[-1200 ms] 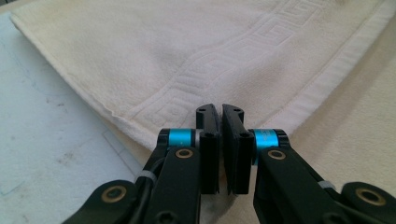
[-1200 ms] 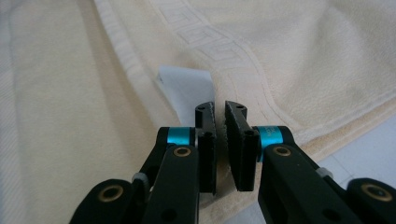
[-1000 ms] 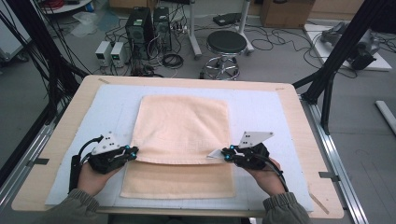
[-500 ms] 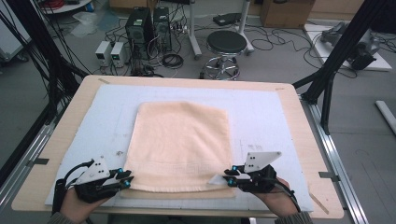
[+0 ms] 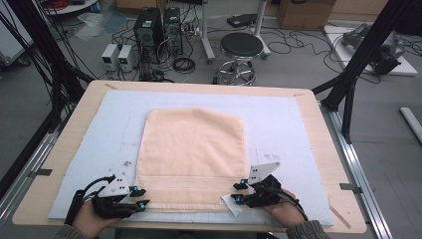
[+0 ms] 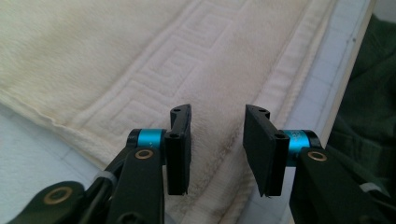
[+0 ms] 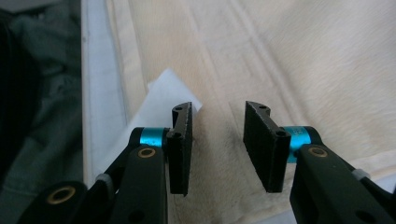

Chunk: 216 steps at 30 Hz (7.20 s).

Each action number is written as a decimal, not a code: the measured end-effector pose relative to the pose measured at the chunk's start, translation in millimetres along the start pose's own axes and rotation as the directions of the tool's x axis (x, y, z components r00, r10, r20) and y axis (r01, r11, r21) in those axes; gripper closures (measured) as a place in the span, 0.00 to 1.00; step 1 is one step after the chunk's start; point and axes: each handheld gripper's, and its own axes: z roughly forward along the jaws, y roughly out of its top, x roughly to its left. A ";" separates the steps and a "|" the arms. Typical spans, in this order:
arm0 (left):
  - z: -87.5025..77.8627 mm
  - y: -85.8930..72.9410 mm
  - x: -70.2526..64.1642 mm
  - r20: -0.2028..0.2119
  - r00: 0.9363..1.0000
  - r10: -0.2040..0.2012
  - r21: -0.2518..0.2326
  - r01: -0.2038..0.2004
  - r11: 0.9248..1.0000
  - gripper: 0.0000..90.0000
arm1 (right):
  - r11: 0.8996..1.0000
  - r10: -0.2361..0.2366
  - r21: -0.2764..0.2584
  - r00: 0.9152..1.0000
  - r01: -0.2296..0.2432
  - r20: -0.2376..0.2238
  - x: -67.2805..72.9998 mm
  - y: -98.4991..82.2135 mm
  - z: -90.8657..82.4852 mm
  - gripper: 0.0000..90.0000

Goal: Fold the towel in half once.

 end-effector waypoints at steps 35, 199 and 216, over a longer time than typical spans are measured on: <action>-2.7 -5.6 3.6 0.050 0.998 -0.029 0.006 0.029 1.000 0.81 | 1.000 0.000 0.006 1.000 0.000 -0.007 -5.8 3.5 5.2 0.76; 49.5 44.8 75.4 -0.083 0.994 -0.078 -0.066 0.072 0.995 0.53 | 0.989 0.143 -0.076 0.956 -0.128 0.256 -122.3 94.9 28.7 0.69; 50.8 44.2 74.0 -0.083 0.994 -0.070 -0.047 0.066 0.997 0.52 | 0.989 0.143 -0.015 0.945 -0.145 0.293 -153.8 100.2 33.0 0.94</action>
